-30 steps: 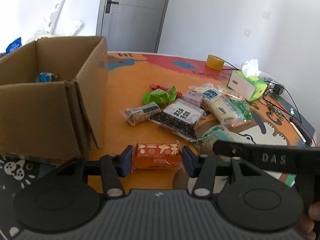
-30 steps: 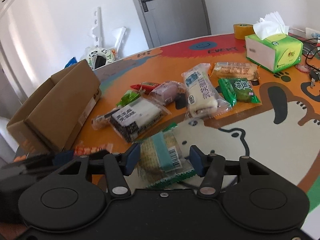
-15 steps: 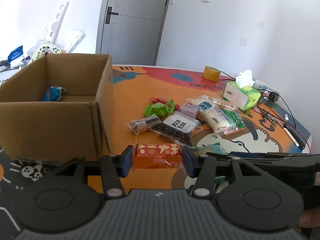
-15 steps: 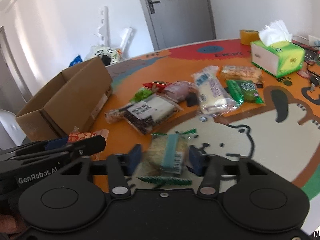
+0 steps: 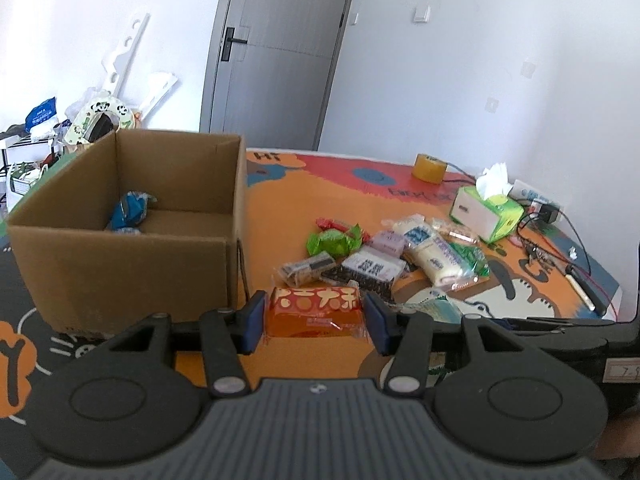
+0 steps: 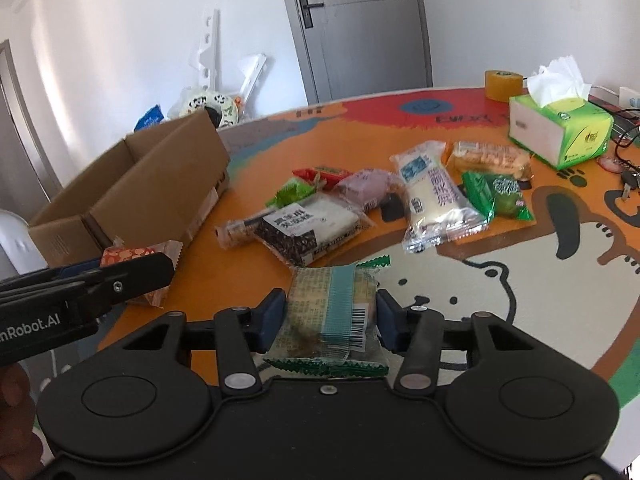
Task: Organize snacks
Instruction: 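Carry both packs over the box with left and right grippers, then open both grippers to drop the packs into the box, then move both grippers back toward the remaining snacks on the table, then grasp the white sesame packet with the left gripper while right grasps the white roll pack, then lift and carry both white packs over the cardboard box with both grippers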
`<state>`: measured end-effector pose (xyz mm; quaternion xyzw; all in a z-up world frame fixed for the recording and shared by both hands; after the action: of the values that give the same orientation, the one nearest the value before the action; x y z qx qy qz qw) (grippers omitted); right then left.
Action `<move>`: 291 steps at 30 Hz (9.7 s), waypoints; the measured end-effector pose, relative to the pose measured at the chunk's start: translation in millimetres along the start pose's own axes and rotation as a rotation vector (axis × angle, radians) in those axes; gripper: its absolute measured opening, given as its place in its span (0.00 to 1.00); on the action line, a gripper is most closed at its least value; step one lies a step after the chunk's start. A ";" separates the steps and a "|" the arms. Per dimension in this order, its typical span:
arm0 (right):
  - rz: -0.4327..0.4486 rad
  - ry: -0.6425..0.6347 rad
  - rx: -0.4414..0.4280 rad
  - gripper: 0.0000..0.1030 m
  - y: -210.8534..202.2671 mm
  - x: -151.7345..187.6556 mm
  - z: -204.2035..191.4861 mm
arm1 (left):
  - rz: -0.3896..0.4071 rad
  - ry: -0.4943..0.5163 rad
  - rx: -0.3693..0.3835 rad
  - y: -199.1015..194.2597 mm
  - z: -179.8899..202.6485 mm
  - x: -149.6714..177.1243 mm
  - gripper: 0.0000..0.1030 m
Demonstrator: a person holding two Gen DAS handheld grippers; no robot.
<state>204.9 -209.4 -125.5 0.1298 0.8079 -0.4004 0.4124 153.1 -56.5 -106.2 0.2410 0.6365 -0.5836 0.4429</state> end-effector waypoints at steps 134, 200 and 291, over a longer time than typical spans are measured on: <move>0.177 0.178 0.053 0.69 -46.1 -17.4 77.8 | 0.000 0.051 0.082 31.8 59.5 -26.8 0.89; 0.086 0.237 -0.028 0.24 15.1 -19.6 97.1 | -0.126 0.084 0.017 91.5 65.2 1.4 0.58; 0.240 0.074 -0.074 0.29 -23.6 -68.1 -2.6 | 0.130 -0.018 0.016 0.3 6.3 -77.0 0.44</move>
<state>233.3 -214.5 -59.4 0.2248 0.8154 -0.3133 0.4319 192.9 -46.3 -40.8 0.2800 0.6108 -0.5609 0.4836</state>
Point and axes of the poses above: each gripper's, at about its wrist camera, not at the fingertips, and y roughly the way its jaws point, z to its right, x to its underside, the point moved 8 cm from there along y, roughly the way its jaws point, and after that the axes turned 13 degrees about -x, right-handed, at the moved point
